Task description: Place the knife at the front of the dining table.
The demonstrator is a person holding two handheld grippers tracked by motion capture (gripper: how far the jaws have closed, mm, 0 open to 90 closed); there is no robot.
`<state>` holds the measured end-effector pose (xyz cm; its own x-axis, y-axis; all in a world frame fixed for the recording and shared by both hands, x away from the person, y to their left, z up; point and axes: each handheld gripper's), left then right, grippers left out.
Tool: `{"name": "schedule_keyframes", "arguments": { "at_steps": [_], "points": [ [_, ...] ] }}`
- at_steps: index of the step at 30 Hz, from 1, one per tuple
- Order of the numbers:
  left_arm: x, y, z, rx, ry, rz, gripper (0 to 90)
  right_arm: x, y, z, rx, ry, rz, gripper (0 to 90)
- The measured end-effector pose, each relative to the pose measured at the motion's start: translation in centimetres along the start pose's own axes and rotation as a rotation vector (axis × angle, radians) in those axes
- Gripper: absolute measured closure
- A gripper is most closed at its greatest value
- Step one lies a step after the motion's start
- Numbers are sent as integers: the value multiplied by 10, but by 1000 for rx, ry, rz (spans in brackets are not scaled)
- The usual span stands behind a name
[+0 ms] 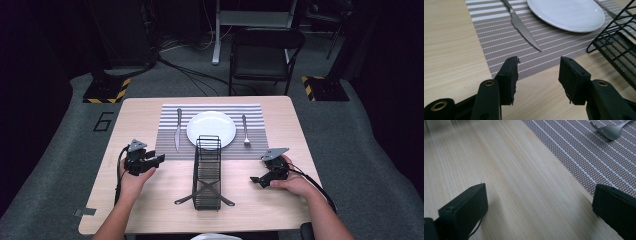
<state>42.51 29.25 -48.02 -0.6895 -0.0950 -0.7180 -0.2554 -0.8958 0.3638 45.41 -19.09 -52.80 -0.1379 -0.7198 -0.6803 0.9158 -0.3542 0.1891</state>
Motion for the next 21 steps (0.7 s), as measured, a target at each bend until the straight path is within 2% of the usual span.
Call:
{"name": "schedule_keyframes", "arguments": {
  "at_steps": [3, 6, 9, 16, 19, 21],
  "points": [
    [4, -5, -2, -8, 2, 13, 493, 0, 0, 0, 0, 0, -2, 0],
    [6, -9, -4, -52, -9, -16, 493, 0, 0, 0, 0, 0, 0, 0],
    [9, -13, -6, -82, -6, -16, 489, 0, 0, 0, 0, 0, 0, 0],
    [18, -30, -11, -140, -35, 23, 459, 0, 0, 0, 2, 1, -6, 0],
    [19, -34, -14, -166, -39, 28, 396, 0, 0, 0, 2, 2, -5, 0],
    [20, -36, -16, -181, -60, 19, 326, 0, 0, 0, 2, 2, -6, 0]
  ]
}}
Point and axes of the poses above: each handheld gripper's, and its own axes: z roughly backward along the jaws, x roughly out of its underside, y roughly to its right, and after that the axes turned 15 degrees about z, right-handed
